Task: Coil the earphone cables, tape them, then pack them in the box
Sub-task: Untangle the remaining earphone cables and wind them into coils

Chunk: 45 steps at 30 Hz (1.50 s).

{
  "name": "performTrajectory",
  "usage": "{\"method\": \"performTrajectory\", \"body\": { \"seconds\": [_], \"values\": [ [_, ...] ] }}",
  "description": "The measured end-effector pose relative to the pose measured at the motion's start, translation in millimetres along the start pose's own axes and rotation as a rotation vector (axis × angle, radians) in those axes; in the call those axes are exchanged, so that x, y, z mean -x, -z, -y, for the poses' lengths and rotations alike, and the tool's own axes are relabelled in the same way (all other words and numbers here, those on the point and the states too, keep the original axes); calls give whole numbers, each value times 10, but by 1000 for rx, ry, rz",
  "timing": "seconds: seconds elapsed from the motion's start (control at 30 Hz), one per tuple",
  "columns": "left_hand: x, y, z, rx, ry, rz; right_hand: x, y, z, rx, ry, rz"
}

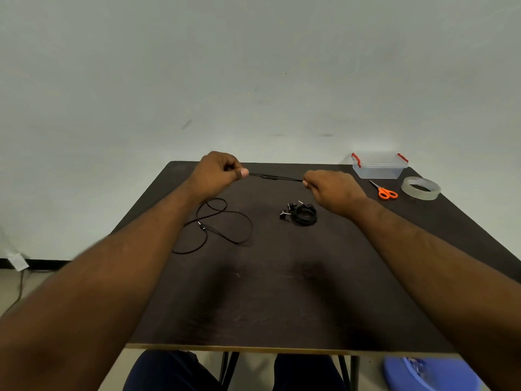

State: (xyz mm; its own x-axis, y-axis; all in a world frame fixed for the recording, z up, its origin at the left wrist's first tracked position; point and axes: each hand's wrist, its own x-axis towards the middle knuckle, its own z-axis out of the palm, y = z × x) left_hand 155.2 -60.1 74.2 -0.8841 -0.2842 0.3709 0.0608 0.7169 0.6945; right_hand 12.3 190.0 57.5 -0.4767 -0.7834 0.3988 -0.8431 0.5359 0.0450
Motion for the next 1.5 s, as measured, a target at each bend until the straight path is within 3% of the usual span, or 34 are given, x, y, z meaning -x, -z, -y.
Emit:
{"method": "performTrajectory", "body": {
  "seconds": [0.13,0.3,0.57,0.73,0.83,0.97,1.1,1.23,1.33,1.5],
  "values": [
    [27,-39,121,-64,1,155,1,-69,-123,92,58,22],
    [63,-5,402,-176,39,232,86,-102,-343,154,27,63],
    [70,-47,527,-137,34,148,139,-139,-382,103,34,79],
    [132,-25,588,-48,73,165,321,-220,-490,-10,-109,81],
    [149,-33,598,-36,108,176,464,-280,-565,-124,-207,193],
    [104,-227,346,-53,68,249,404,-271,-449,-75,-278,425],
    [13,-444,47,-44,-5,341,183,-105,115,-630,-202,181],
    [-44,-539,-194,-65,-32,376,10,-73,597,-1039,-155,202],
    [-34,-451,-206,-8,13,362,13,-70,499,-1035,-246,39],
    [-4,-229,-16,56,47,341,98,-68,121,-945,-330,-43]
  ]
}}
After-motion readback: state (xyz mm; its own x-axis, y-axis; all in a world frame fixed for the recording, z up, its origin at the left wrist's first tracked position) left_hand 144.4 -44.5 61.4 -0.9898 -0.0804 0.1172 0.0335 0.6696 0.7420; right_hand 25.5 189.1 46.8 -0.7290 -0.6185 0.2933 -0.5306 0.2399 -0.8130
